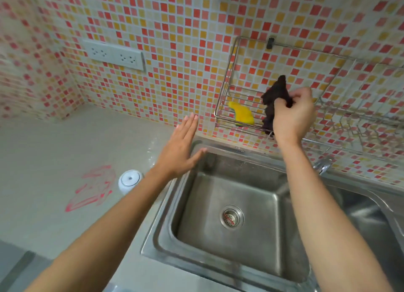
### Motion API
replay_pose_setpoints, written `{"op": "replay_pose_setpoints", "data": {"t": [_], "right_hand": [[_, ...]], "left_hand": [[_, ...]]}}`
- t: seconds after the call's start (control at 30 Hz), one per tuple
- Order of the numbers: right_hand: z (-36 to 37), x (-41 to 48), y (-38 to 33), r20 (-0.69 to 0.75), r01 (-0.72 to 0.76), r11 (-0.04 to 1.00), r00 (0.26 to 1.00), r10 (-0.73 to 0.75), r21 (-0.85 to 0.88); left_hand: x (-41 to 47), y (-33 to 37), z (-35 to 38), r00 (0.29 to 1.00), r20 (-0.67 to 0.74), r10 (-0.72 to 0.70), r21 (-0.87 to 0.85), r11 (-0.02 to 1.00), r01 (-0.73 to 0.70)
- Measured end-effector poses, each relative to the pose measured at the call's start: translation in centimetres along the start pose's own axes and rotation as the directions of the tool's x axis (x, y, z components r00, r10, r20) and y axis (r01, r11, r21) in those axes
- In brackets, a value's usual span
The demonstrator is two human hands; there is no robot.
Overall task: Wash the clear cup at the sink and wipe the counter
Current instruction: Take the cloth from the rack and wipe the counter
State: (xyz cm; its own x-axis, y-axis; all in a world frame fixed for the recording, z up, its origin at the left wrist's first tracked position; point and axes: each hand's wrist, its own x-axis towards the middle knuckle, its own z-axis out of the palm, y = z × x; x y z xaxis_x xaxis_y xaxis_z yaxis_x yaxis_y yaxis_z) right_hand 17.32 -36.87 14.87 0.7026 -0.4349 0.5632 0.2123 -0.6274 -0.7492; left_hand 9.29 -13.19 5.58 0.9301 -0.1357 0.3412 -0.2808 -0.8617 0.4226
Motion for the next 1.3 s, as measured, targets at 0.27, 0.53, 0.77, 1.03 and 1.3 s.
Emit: {"op": "replay_pose_setpoints", "data": {"t": [0.27, 0.53, 0.77, 1.03, 1.3], "right_hand": [[2.5, -13.9, -5.8, 0.277, 0.075, 0.985, 0.954, -0.117, 0.157], [11.7, -32.3, -1.4, 0.505, -0.215, 0.939, 0.798, 0.328, -0.270], [15.8, -39.4, 0.3, 0.649, -0.056, 0.926, 0.698, 0.304, -0.374], [16.9, -39.6, 2.9, 0.732, 0.252, 0.879, 0.666, 0.146, -0.405], [19.6, -47.7, -3.1, 0.908, 0.563, 0.780, 0.418, 0.016, -0.273]], "left_hand": [[-10.4, -13.3, -2.9, 0.945, 0.111, -0.309, -0.159, 0.933, 0.324], [-15.2, -19.8, 0.0, 0.894, 0.355, -0.273, -0.442, 0.793, 0.418], [-16.5, -23.1, 2.1, 0.897, 0.360, -0.255, -0.573, 0.699, 0.428], [-15.8, -23.3, 2.9, 0.888, 0.360, -0.287, -0.587, 0.669, 0.455], [-15.9, -30.6, -6.0, 0.924, 0.110, -0.366, -0.568, 0.740, 0.361]]}}
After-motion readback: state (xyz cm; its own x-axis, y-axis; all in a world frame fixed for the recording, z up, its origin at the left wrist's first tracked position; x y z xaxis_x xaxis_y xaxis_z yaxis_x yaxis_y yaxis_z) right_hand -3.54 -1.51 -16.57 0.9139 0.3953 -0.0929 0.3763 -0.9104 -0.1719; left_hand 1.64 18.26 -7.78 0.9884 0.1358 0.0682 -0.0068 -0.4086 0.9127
